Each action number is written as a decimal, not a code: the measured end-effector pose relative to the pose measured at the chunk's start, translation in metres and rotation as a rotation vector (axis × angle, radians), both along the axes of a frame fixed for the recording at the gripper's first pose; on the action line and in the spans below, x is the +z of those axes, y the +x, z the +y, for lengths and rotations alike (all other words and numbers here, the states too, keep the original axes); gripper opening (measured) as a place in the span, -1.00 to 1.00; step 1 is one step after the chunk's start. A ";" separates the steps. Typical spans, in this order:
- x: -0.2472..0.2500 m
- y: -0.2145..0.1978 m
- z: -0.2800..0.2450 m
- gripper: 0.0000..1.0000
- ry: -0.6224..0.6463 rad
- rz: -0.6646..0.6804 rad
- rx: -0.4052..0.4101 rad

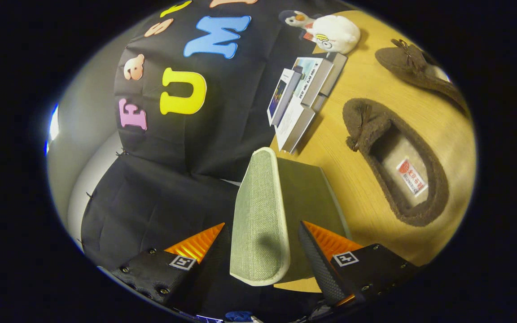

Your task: Open the storage box then place both shoes into the box .Put the left shoe in first, then the right shoe, with the right side of both shoes facing outward in a uniform manner.

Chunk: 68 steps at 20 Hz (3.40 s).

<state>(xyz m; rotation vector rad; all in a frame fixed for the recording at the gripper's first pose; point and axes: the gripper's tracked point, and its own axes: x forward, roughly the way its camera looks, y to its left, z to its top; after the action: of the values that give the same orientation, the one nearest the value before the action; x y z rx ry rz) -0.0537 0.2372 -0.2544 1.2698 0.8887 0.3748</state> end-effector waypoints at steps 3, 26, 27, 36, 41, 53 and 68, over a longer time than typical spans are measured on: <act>0.000 -0.002 0.011 0.90 0.096 0.047 0.015; 0.074 0.016 0.017 -0.91 0.074 -0.075 0.177; 0.082 0.019 0.020 -0.91 0.058 -0.092 0.194; 0.137 0.035 0.067 -0.91 0.003 -0.220 0.308; 0.155 0.041 0.097 -0.91 -0.021 -0.254 0.348; 0.175 0.040 0.185 -0.91 -0.108 -0.324 0.425; 0.176 0.039 0.225 0.55 -0.218 -0.465 0.490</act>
<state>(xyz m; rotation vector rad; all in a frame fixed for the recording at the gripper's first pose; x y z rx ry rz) -0.0149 0.4624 -0.0787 0.7073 0.8020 0.8957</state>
